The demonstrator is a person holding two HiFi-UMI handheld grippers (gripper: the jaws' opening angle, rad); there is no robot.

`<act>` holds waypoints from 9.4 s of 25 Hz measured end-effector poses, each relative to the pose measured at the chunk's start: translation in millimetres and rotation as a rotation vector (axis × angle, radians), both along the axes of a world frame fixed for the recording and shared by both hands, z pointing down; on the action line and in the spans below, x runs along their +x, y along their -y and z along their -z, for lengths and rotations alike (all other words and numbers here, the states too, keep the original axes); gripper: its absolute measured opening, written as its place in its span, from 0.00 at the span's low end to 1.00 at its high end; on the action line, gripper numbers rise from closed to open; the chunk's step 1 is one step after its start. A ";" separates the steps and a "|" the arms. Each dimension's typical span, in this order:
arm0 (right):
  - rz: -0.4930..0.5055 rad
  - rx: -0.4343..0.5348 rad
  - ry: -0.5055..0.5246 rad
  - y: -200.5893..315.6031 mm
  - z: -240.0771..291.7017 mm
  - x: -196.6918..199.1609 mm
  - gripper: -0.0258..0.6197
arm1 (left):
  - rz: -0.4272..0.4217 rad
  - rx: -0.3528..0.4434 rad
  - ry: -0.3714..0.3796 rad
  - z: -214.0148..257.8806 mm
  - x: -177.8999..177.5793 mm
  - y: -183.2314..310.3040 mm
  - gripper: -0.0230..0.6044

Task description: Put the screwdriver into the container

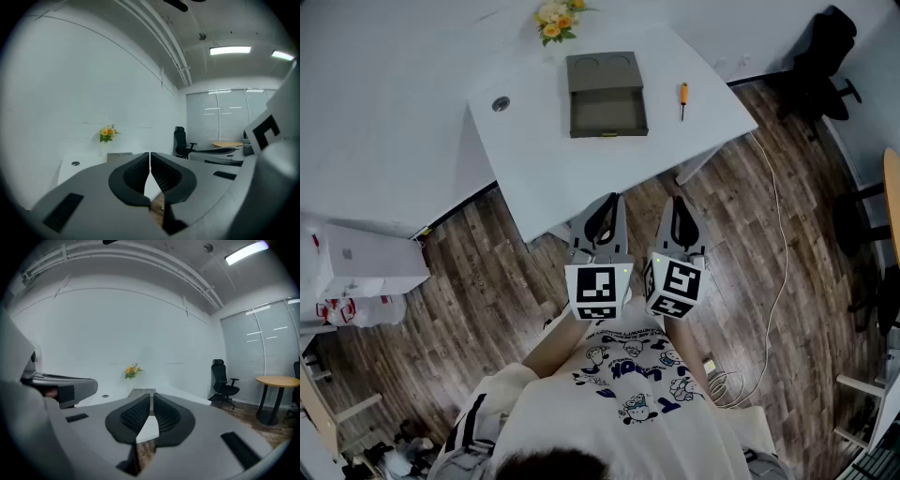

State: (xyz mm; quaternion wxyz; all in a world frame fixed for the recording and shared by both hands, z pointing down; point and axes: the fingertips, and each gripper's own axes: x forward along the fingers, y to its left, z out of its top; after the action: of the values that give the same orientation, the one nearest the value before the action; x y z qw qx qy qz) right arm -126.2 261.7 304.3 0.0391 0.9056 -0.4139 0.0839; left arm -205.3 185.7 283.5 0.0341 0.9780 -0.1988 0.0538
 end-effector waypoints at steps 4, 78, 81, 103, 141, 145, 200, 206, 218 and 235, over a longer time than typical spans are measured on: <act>-0.002 -0.003 -0.001 -0.3 -0.8 0.5 0.11 | -0.004 -0.001 0.000 -0.6 0.1 -0.6 0.07; -0.118 -0.110 0.168 166.5 -54.6 241.3 0.11 | -0.063 -0.128 0.144 -51.9 231.7 183.3 0.07; -0.108 -0.118 0.179 167.9 -59.7 253.1 0.11 | -0.050 -0.136 0.155 -56.7 242.1 184.4 0.07; -0.068 -0.174 0.265 182.1 -98.1 334.8 0.11 | -0.020 -0.187 0.233 -90.8 328.2 196.9 0.07; -0.032 -0.320 0.440 206.3 -191.5 402.7 0.11 | 0.042 -0.313 0.372 -170.6 389.4 218.8 0.07; -0.024 -0.329 0.460 207.1 -199.2 404.4 0.11 | 0.051 -0.325 0.384 -176.5 391.1 219.1 0.07; 0.102 -0.300 0.427 244.4 -165.2 386.9 0.22 | 0.285 -0.344 0.319 -150.8 322.9 242.8 0.07; 0.201 -0.291 0.316 262.0 -142.6 362.6 0.22 | 0.335 -0.339 0.289 -139.6 296.7 251.0 0.07; 0.488 -0.198 0.166 302.0 -109.3 295.0 0.22 | 0.468 -0.344 0.242 -127.9 244.4 259.5 0.07; 0.741 -0.218 0.162 331.7 -119.8 216.0 0.22 | 0.631 -0.373 0.222 -131.3 183.7 265.5 0.07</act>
State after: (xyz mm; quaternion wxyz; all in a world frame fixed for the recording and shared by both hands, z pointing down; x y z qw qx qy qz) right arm 89.7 -70.0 424.2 0.1297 0.6759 -0.7031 0.1787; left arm -21.6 -79.8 414.8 0.2047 0.8338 -0.4795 0.1816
